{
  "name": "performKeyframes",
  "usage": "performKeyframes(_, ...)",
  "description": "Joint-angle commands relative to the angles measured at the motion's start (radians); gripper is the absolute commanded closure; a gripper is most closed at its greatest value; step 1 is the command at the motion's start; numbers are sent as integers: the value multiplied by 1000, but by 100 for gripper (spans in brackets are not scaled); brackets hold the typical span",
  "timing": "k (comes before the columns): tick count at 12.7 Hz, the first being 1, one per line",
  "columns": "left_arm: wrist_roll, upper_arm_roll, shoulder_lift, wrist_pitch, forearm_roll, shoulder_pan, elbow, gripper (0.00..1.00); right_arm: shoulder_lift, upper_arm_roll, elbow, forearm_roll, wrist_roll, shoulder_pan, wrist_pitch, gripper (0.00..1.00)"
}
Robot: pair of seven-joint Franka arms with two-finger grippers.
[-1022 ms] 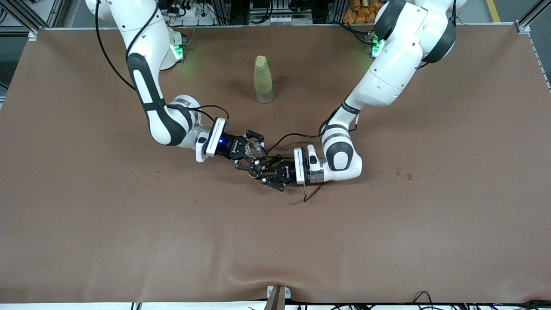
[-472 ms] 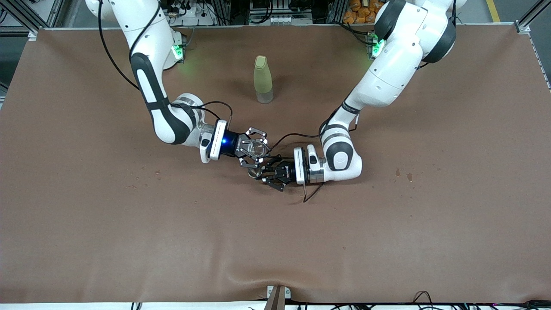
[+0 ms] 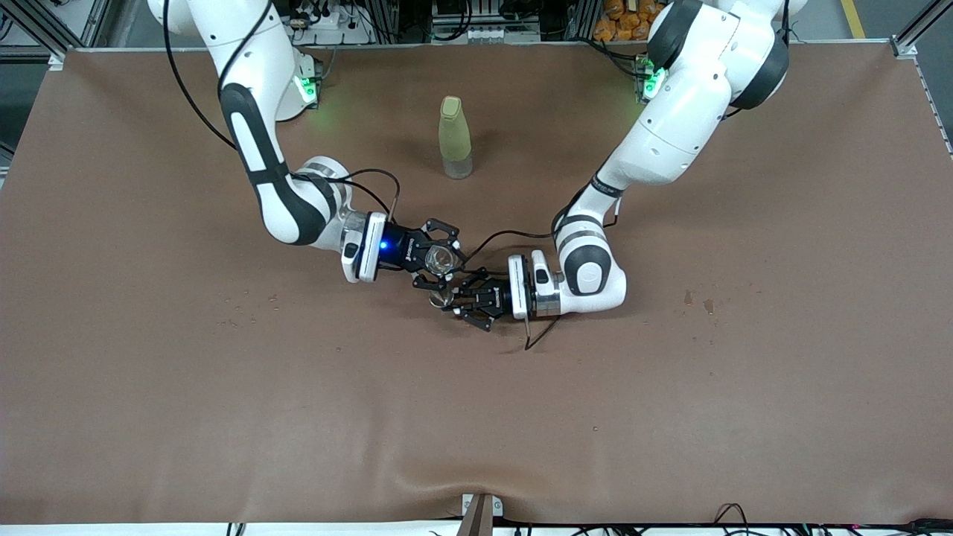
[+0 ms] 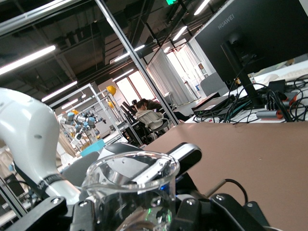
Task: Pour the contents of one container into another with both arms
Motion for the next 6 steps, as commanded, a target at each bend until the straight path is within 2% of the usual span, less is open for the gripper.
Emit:
performKeyframes(1, -6, 4, -21, 3, -30, -5, -22, 100, -59, 2, -49, 18, 83, 15, 33, 100)
performKeyframes(6, 8, 4, -25, 1, -25, -6, -48, 100, -62, 5, -51, 17, 218, 21, 40, 100)
